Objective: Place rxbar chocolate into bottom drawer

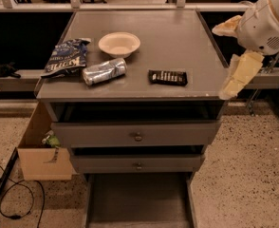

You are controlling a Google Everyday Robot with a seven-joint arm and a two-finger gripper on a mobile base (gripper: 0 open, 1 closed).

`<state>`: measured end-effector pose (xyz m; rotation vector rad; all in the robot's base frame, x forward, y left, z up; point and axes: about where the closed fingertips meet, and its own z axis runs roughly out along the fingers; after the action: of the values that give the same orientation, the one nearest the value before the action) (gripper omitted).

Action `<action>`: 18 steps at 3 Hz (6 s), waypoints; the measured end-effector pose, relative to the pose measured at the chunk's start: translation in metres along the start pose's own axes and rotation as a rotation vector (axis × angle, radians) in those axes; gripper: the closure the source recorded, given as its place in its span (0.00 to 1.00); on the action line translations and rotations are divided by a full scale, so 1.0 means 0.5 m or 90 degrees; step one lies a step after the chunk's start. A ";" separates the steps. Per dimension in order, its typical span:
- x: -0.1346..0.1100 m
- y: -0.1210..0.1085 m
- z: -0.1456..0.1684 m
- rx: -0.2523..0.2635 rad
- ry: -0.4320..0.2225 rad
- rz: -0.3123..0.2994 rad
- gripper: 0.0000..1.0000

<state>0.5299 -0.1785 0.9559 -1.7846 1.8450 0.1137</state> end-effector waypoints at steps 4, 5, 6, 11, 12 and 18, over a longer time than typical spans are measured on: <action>-0.034 -0.162 0.122 -0.061 -0.021 -0.026 0.00; -0.035 -0.162 0.123 -0.061 -0.021 -0.027 0.00; -0.024 -0.174 0.157 -0.070 -0.024 -0.024 0.00; -0.001 -0.170 0.306 -0.171 -0.034 0.024 0.00; 0.000 -0.161 0.325 -0.182 -0.037 0.032 0.00; 0.022 -0.140 0.341 -0.189 -0.041 0.045 0.96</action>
Offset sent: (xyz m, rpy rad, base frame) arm 0.0911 0.0316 -0.0107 0.0315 -0.0465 0.0077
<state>0.6531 -0.1219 0.8305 -1.8834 1.9243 0.4891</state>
